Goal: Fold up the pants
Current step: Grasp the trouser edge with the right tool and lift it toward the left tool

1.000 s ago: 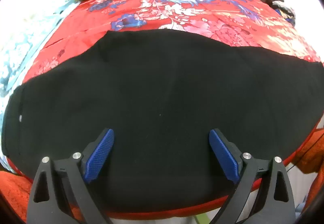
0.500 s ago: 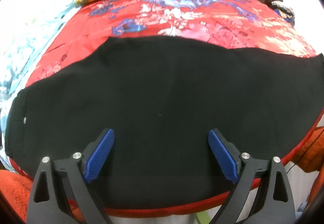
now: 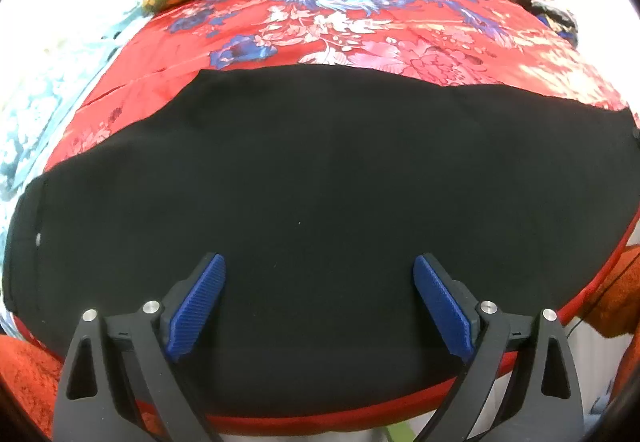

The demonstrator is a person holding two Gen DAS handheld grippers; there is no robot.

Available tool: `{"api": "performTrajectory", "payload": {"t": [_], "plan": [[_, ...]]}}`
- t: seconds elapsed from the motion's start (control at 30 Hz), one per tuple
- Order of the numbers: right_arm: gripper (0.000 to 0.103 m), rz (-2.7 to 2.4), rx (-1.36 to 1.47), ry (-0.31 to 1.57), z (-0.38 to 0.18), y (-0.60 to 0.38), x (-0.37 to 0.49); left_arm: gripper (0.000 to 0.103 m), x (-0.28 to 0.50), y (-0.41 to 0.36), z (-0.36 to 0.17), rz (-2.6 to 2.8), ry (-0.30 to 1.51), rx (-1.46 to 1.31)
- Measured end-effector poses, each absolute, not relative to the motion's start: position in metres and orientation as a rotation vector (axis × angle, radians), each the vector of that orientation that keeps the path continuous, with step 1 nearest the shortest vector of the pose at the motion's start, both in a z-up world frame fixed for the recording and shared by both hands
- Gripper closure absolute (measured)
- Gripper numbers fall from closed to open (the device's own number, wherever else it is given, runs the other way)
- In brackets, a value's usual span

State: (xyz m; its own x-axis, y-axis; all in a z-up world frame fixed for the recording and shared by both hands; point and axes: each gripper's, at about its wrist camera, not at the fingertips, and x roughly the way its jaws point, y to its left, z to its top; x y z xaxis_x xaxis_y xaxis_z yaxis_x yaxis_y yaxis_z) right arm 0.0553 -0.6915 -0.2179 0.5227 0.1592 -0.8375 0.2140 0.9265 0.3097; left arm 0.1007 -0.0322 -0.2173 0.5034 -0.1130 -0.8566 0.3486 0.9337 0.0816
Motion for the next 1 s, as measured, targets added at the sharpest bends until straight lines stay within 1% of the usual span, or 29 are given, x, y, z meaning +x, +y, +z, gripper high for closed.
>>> {"api": "performTrajectory", "payload": {"t": [0.1,0.17,0.2,0.23,0.27,0.3,0.37,0.4,0.5,0.6,0.77,0.83,0.9,1.0], "plan": [[0.056,0.024,0.499,1.023,-0.224,-0.697,0.059,0.007,0.100,-0.033,-0.217,-0.284,1.006,0.269],[0.056,0.054,0.481,1.059,-0.224,-0.692,0.066,0.006,0.100,-0.033,-0.217,-0.285,1.006,0.262],[0.060,0.053,0.464,1.080,-0.225,-0.690,0.069,0.006,0.100,-0.032,-0.218,-0.286,1.005,0.258],[0.075,0.044,0.470,1.103,-0.225,-0.690,0.071,0.006,0.100,-0.032,-0.218,-0.287,1.005,0.255],[0.084,0.046,0.496,1.119,-0.225,-0.692,0.072,0.006,0.100,-0.032,-0.218,-0.288,1.006,0.254],[0.087,0.063,0.533,1.129,-0.225,-0.693,0.072,0.006,0.101,-0.032,-0.218,-0.289,1.008,0.255],[0.088,0.076,0.547,1.122,-0.220,-0.689,0.070,0.006,0.102,-0.031,-0.217,-0.292,1.013,0.252],[0.088,0.086,0.600,1.088,-0.216,-0.690,0.065,0.006,0.103,-0.031,-0.216,-0.292,1.018,0.248],[0.088,0.136,0.766,0.945,-0.204,-0.685,0.047,0.008,0.108,-0.024,-0.210,-0.283,1.020,0.209],[0.088,0.240,0.891,0.811,-0.193,-0.658,0.030,0.008,0.119,-0.006,-0.198,-0.250,0.994,0.125],[0.088,0.432,1.139,0.639,-0.189,-0.567,0.023,0.008,0.136,0.038,-0.190,-0.170,0.963,-0.033],[0.088,0.492,1.203,0.608,-0.192,-0.527,0.031,0.008,0.138,0.057,-0.191,-0.144,0.960,-0.091],[0.088,0.557,1.258,0.599,-0.198,-0.478,0.045,0.008,0.139,0.070,-0.191,-0.128,0.963,-0.130],[0.088,0.605,1.260,0.649,-0.208,-0.403,0.071,0.008,0.141,0.089,-0.188,-0.126,0.967,-0.202]]}}
